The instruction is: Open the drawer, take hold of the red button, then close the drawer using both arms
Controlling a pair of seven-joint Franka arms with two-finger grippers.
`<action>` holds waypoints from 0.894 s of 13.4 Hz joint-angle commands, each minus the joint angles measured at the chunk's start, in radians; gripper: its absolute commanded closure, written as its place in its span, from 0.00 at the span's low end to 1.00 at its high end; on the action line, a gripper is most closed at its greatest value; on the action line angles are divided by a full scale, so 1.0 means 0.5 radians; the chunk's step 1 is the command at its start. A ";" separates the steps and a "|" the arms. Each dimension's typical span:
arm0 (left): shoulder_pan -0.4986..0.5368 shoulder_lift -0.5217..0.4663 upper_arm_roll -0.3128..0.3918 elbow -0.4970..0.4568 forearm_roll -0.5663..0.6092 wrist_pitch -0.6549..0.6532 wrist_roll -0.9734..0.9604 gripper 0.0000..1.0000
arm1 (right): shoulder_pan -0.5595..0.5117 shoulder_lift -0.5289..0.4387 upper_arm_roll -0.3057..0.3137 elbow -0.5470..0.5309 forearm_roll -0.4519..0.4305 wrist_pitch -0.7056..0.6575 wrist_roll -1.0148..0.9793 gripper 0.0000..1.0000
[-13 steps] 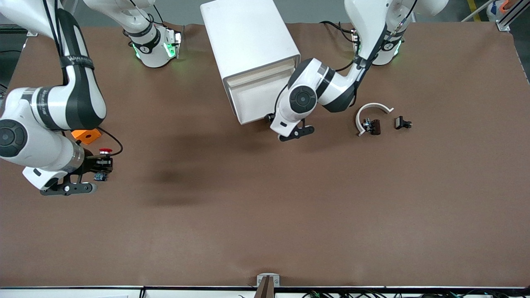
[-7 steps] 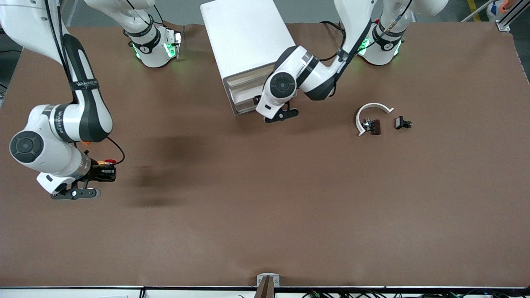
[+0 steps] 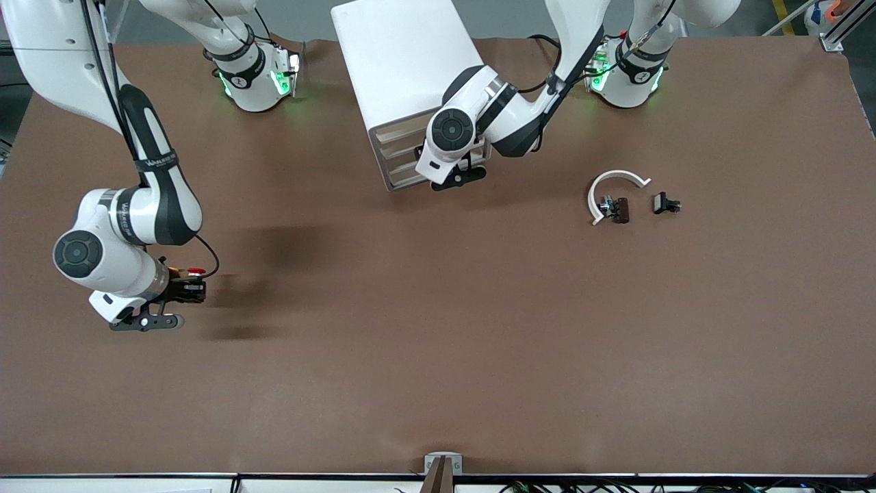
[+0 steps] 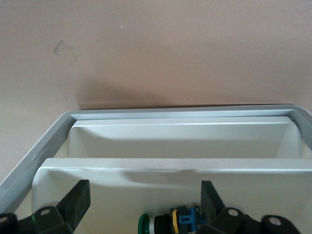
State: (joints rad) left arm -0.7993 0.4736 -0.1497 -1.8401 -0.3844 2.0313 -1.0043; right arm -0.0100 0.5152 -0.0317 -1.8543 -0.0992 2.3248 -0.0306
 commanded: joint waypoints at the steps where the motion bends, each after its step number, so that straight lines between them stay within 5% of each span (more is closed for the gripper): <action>1: 0.085 0.007 0.057 0.130 0.084 -0.056 -0.010 0.00 | -0.041 0.025 0.039 -0.028 -0.032 0.029 -0.012 0.71; 5: 0.505 -0.017 0.088 0.333 0.381 -0.059 0.008 0.00 | -0.054 0.025 0.039 -0.086 -0.032 0.053 -0.012 0.71; 12: 1.276 -0.048 0.085 0.857 0.787 -0.433 0.241 0.00 | -0.097 0.092 0.039 -0.087 -0.032 0.127 -0.055 0.71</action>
State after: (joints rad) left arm -0.2024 0.4585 -0.0948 -1.4646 -0.0213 1.8714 -0.9010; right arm -0.0370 0.5594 -0.0308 -1.8853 -0.0992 2.3655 -0.0483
